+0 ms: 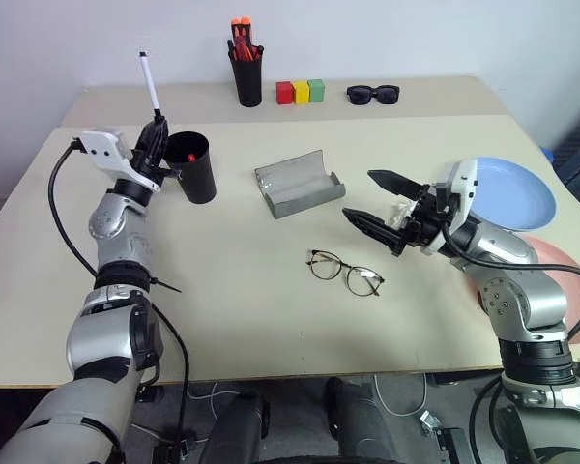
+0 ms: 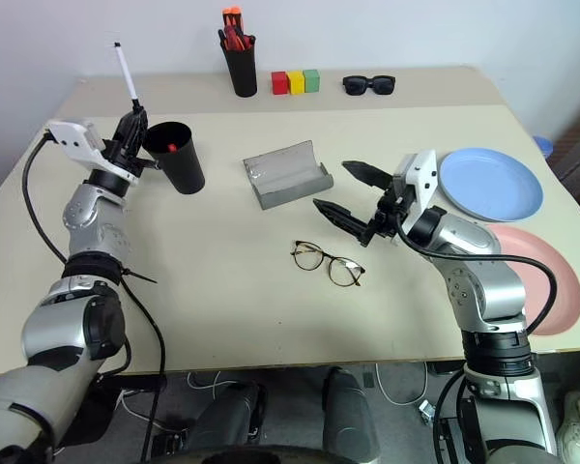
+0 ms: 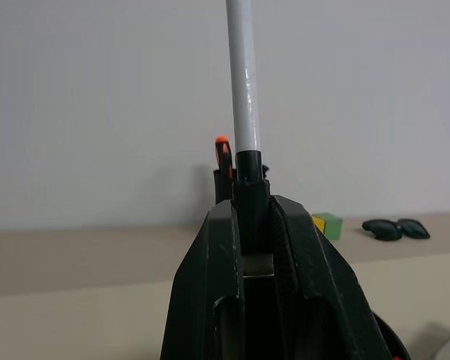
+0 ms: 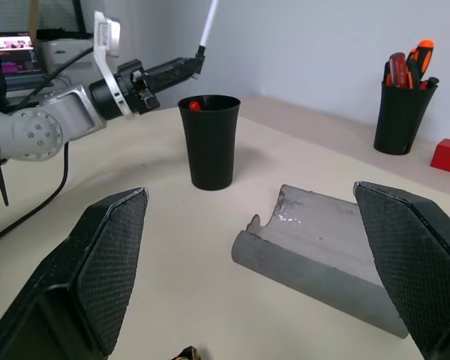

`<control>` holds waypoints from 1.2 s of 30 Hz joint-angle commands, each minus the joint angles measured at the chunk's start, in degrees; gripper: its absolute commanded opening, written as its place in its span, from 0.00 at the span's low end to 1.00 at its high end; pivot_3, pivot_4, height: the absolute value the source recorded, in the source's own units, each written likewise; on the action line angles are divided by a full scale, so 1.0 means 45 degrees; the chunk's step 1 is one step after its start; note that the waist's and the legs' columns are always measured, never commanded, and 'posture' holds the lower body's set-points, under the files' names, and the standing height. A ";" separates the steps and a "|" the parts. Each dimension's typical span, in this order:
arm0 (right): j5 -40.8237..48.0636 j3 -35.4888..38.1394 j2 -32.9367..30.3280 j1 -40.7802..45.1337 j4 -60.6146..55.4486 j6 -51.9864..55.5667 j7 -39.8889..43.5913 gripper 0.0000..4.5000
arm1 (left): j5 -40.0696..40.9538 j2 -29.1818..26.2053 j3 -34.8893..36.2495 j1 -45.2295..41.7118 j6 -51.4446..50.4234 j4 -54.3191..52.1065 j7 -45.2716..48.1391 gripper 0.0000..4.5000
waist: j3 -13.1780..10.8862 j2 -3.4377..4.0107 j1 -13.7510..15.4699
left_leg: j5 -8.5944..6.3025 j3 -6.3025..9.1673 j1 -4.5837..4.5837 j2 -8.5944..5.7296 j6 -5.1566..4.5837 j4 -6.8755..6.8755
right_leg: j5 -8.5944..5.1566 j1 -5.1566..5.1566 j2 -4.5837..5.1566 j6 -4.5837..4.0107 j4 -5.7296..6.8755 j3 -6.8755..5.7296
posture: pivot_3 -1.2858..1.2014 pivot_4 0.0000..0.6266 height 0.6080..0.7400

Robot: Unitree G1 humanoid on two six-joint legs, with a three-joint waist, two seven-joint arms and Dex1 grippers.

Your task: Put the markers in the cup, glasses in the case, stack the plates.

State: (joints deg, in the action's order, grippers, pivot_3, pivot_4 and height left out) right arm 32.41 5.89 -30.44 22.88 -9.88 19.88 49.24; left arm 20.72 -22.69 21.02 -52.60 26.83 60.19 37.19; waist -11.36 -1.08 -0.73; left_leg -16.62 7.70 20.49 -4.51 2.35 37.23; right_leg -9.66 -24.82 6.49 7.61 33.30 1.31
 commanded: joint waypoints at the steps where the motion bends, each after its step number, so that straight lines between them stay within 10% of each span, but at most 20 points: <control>1: -0.0008 0.0038 -0.0126 0.0079 -0.0577 -0.0144 0.0089 1.00 | -0.0008 -0.0107 0.0052 -0.0465 0.0175 -0.0161 0.0058 0.00 | 0.0000 0.0000 -0.0002 | 0.0000 0.0000 0.0000 0.0000 0.0000 0.0000 | 0.0000 0.0000 0.0000 0.0000 0.0000 0.0000 | 0.52 0.24 1.00; 5: -0.0031 0.0035 -0.0060 0.0034 -0.0611 -0.0150 0.0067 1.00 | -0.0083 -0.0121 0.0021 -0.0464 0.0149 -0.0089 0.0075 0.00 | 0.0000 0.0000 0.0002 | 0.0000 0.0000 0.0000 0.0000 0.0000 0.0000 | 0.0000 0.0000 0.0000 -0.0001 0.0000 0.0000 | 0.52 0.24 1.00; 14: -0.0107 0.0003 -0.0057 -0.0009 -0.0598 -0.0167 0.0095 1.00 | 0.0033 -0.0099 0.0082 -0.0550 0.0072 -0.0070 0.0301 0.99 | 0.0000 0.0000 0.0003 | 0.0000 0.0000 0.0001 0.0000 0.0000 0.0001 | 0.0001 0.0000 0.0000 -0.0001 0.0000 0.0000 | 0.52 0.24 1.00; 29: -0.0440 -0.0209 0.0012 0.0169 -0.0180 -0.0497 0.0183 1.00 | 0.1661 0.0549 -0.2267 -0.0219 -0.6719 -0.6346 0.3707 0.99 | 0.0000 0.0000 0.0057 | 0.0000 0.0009 0.0005 -0.0002 0.0000 0.0015 | 0.0001 0.0010 -0.0001 0.0001 0.0005 -0.0001 | 0.52 0.24 1.00; 36: -0.0509 -0.0253 0.0118 0.0392 -0.0218 -0.0591 0.0072 1.00 | -0.1106 0.2200 -0.4893 -0.1201 -0.7340 -0.4347 0.2458 0.99 | 0.0002 0.0002 -0.0081 | -0.0002 0.0011 -0.0019 -0.0010 -0.0005 0.0022 | 0.0012 0.0035 -0.0009 0.0017 -0.0001 0.0002 | 0.52 0.24 1.00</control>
State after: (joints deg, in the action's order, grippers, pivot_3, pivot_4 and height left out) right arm 29.98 3.51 -29.87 24.35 -9.72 18.29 49.75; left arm 19.24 -12.23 -0.19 -55.13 -8.27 38.60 50.61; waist -11.35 -1.08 -1.09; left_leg -16.63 7.74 20.40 -4.54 2.33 37.31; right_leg -9.60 -24.68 6.43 7.68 33.29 1.32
